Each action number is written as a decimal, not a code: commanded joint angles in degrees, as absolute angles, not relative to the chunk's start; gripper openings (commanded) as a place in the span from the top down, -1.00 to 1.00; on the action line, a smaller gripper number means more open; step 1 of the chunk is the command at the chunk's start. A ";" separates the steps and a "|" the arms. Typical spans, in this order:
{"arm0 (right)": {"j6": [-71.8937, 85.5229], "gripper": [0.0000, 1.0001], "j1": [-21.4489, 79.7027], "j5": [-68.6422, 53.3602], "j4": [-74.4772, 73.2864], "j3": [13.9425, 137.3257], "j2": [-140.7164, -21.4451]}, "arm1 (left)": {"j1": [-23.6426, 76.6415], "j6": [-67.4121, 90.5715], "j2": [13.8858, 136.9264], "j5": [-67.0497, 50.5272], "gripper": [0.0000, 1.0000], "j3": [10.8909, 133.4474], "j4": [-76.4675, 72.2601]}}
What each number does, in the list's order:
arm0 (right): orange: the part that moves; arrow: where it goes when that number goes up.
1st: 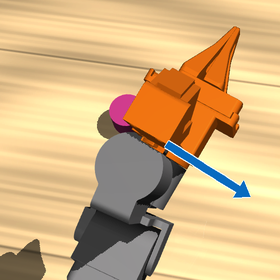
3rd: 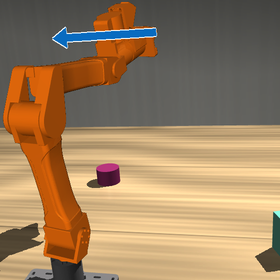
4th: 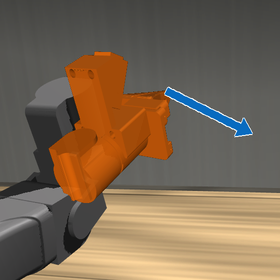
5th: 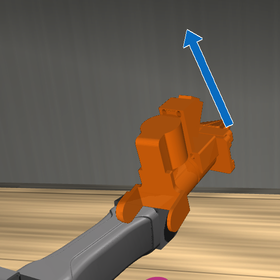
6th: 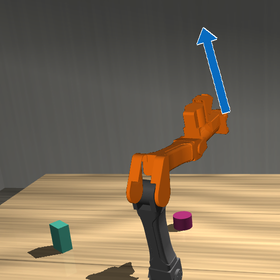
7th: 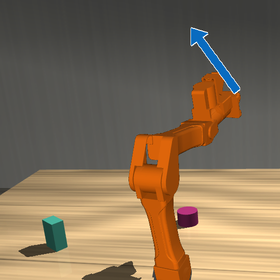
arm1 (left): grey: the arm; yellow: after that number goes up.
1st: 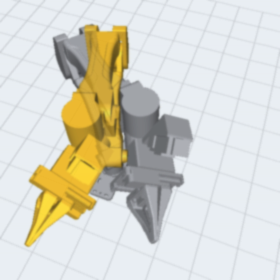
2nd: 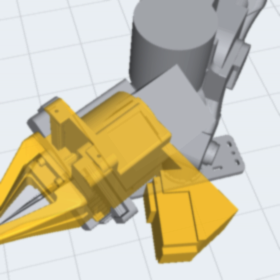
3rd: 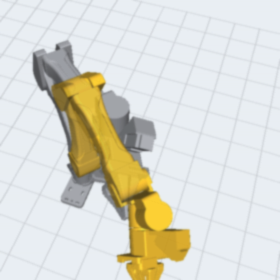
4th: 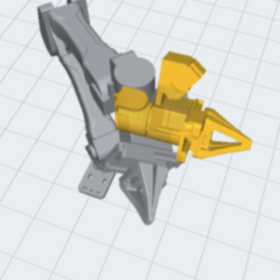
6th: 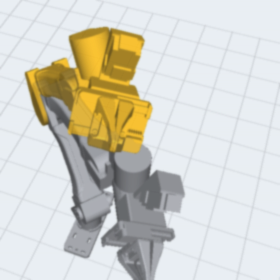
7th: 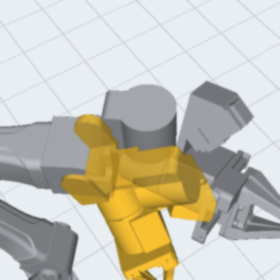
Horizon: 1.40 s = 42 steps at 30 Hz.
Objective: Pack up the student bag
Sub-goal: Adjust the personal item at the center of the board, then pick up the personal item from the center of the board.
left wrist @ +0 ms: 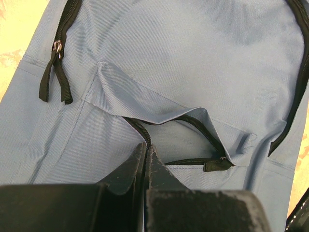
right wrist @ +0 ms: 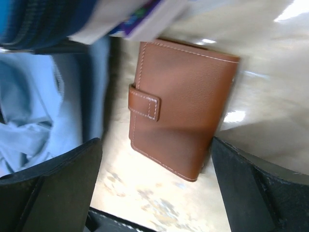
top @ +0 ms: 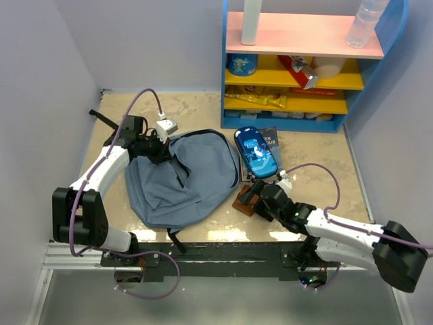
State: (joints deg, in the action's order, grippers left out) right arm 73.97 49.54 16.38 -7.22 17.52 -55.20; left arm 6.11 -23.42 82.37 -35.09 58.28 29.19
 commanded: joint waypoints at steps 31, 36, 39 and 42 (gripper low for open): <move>71.98 -0.12 59.33 40.78 13.71 21.44 -74.70 | 5.98 -28.13 81.56 -34.54 1.00 59.59 30.94; 68.47 0.53 59.33 39.91 16.34 21.88 -75.67 | 5.98 -28.39 82.18 -35.24 1.00 60.38 31.82; 65.84 1.00 59.41 37.45 15.21 22.50 -75.24 | 5.98 -28.65 82.18 -35.07 1.00 60.82 32.17; 63.11 1.00 59.67 34.02 12.84 22.15 -72.52 | 5.98 -28.65 82.00 -34.63 1.00 60.82 32.08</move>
